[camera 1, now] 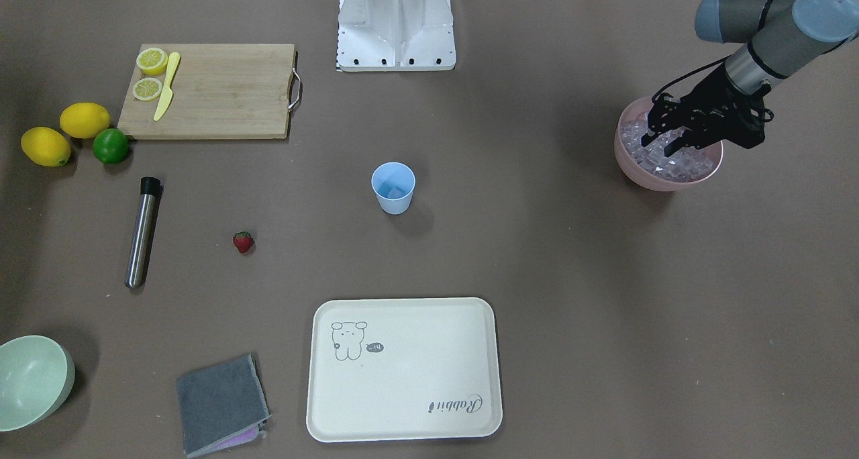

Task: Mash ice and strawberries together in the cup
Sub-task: 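Grasp another ice cube in the pink bowl with the left gripper, then carry the ice cube over the light-blue cup and release it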

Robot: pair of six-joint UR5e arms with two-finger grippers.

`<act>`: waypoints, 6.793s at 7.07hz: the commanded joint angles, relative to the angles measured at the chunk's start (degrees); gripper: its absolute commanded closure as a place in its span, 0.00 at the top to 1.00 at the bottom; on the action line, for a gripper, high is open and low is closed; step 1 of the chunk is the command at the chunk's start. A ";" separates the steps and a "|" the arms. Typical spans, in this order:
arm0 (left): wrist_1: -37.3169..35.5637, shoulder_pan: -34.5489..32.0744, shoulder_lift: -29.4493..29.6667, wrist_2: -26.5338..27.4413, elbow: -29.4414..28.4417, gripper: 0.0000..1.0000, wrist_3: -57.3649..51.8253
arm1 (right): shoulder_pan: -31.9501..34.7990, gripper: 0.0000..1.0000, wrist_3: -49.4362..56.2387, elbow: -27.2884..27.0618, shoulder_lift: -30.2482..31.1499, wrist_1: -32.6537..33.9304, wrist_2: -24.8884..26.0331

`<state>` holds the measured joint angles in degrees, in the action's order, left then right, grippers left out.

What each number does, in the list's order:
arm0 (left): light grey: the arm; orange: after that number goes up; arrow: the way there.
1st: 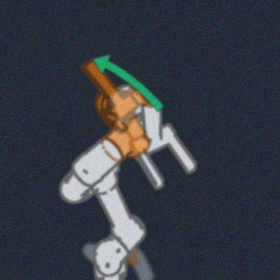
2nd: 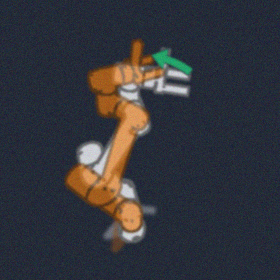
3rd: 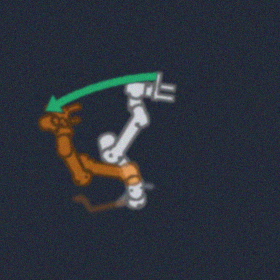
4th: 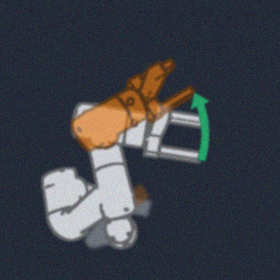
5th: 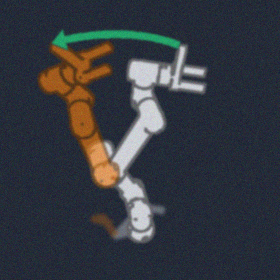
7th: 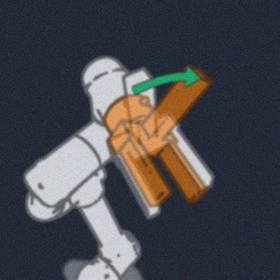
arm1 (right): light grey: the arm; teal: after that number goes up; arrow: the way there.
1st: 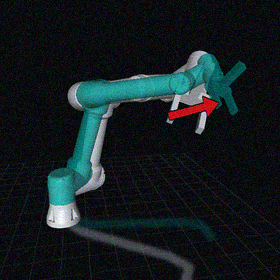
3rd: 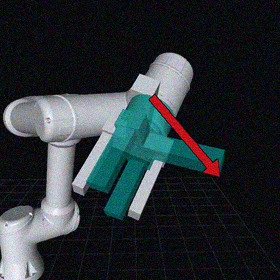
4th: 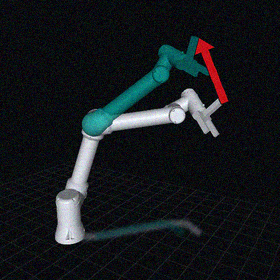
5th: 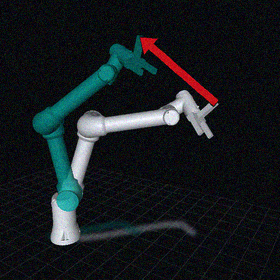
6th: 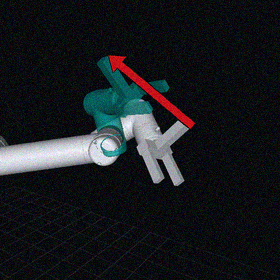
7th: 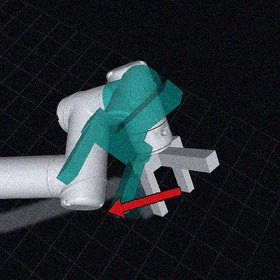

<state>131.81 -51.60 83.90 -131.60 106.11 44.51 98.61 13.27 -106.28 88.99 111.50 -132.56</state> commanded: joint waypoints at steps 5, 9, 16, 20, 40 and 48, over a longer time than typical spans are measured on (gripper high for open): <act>0.20 3.61 -0.75 1.26 0.06 0.56 2.78 | 0.00 1.00 0.00 0.02 0.30 -0.06 -0.06; 0.29 4.66 -0.93 1.35 0.15 0.56 2.60 | 0.00 1.00 0.00 0.02 0.22 0.03 0.02; 1.16 4.75 -1.81 1.44 -0.11 0.25 2.60 | 0.00 1.00 0.09 0.11 0.48 0.03 0.02; 1.08 4.14 -1.45 0.04 0.24 0.25 2.69 | 0.00 1.00 0.09 -0.15 0.74 0.03 -0.06; -31.80 19.96 53.12 18.31 -15.57 0.24 36.71 | 0.00 1.00 0.00 -1.56 1.36 0.21 -0.15; -31.27 19.08 52.34 19.19 -14.97 0.84 35.39 | 0.00 1.00 0.00 -1.47 1.36 0.20 -0.15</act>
<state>100.58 -31.96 136.65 -112.17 90.42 80.22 98.61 13.27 -107.82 90.30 111.64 -132.72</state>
